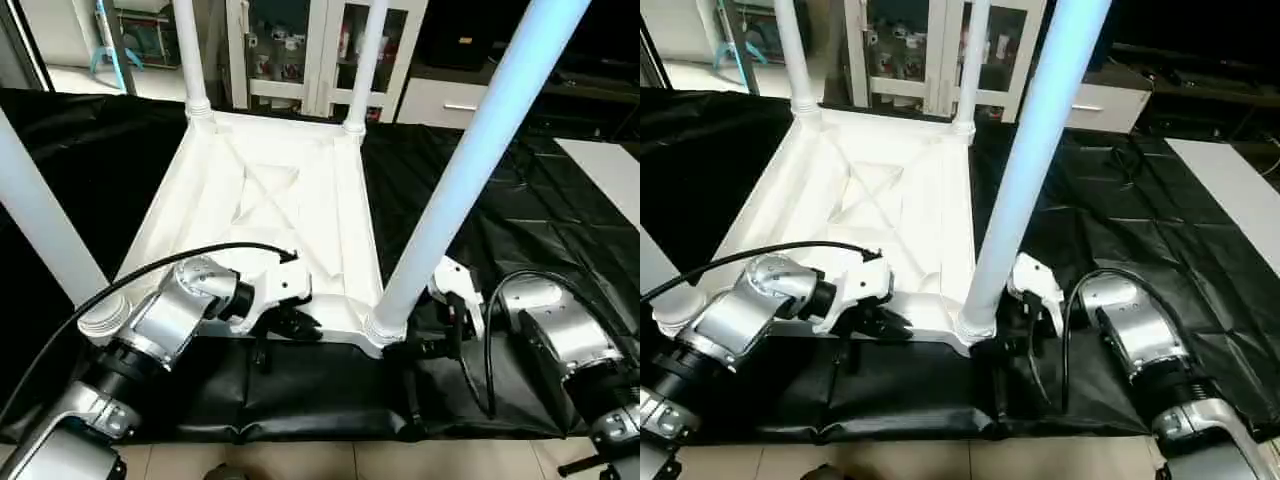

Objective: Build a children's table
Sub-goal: Rotate leg to tighten

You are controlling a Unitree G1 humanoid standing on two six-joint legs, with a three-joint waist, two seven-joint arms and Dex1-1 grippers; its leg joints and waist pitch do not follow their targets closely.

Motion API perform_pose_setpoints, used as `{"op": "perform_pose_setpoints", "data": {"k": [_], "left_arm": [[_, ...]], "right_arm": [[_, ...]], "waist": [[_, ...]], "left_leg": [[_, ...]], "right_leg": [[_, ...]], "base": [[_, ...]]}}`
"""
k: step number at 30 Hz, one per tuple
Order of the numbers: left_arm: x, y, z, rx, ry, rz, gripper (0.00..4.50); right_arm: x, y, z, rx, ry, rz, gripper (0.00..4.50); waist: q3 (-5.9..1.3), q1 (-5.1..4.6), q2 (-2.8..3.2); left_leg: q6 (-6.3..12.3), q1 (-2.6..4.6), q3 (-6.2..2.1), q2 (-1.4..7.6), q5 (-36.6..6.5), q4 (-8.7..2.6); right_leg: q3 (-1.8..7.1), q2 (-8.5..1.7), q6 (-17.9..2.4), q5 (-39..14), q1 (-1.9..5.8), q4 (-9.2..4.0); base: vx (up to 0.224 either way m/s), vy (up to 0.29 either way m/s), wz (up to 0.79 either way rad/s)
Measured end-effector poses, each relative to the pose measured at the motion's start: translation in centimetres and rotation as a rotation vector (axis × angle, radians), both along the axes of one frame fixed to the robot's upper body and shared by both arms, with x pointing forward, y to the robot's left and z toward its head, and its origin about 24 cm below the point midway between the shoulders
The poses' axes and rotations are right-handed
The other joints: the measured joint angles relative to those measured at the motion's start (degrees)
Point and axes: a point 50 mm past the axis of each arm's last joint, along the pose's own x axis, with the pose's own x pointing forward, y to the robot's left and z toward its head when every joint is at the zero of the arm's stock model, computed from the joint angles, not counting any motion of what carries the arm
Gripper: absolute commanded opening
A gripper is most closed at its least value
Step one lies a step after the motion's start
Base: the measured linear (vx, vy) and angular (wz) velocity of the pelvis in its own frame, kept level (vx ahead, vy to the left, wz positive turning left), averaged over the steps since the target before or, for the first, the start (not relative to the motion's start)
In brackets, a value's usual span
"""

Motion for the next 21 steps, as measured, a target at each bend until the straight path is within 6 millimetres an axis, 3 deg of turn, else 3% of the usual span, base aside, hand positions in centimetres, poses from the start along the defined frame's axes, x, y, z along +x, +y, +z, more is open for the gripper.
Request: {"op": "perform_pose_setpoints", "data": {"k": [6,12,16,21], "left_arm": [[-0.1,0.1,0.0,0.002,0.008,-0.010,0.00],[-0.1,0.1,-0.1,0.007,0.017,-0.010,0.00],[0.3,0.2,-0.2,0.009,0.010,0.070,0.00],[1.5,-1.3,-0.7,-0.001,-0.035,0.215,0.00]], "right_arm": [[0.0,0.0,0.0,0.006,-0.006,0.005,2.87],[-0.2,0.0,-0.5,0.042,0.005,-0.031,2.70],[0.2,0.3,-1.5,0.126,0.038,-0.204,2.67],[1.0,0.6,-2.7,0.185,0.026,-0.498,2.67]], "waist": [[0.00,0.08,0.00],[-0.02,0.03,-0.03],[-0.10,-0.89,-0.18],[-0.16,-2.08,0.00]], "left_leg": [[0.00,0.00,0.00,0.00,0.00,0.00],[0.00,0.00,-0.01,0.01,0.00,0.01],[-0.04,0.18,-0.03,0.03,0.03,0.07],[-0.08,0.51,-0.23,0.01,0.03,0.07]], "right_leg": [[0.00,0.00,0.00,0.00,0.00,0.00],[-0.01,0.01,0.00,0.00,0.01,0.02],[0.04,0.15,-0.28,0.17,0.06,0.07],[0.06,0.14,-0.29,0.21,0.10,0.05]], "base": [[0.000,0.000,0.00],[0.000,0.000,0.00],[0.000,0.000,0.00],[0.000,0.000,0.00]]}}
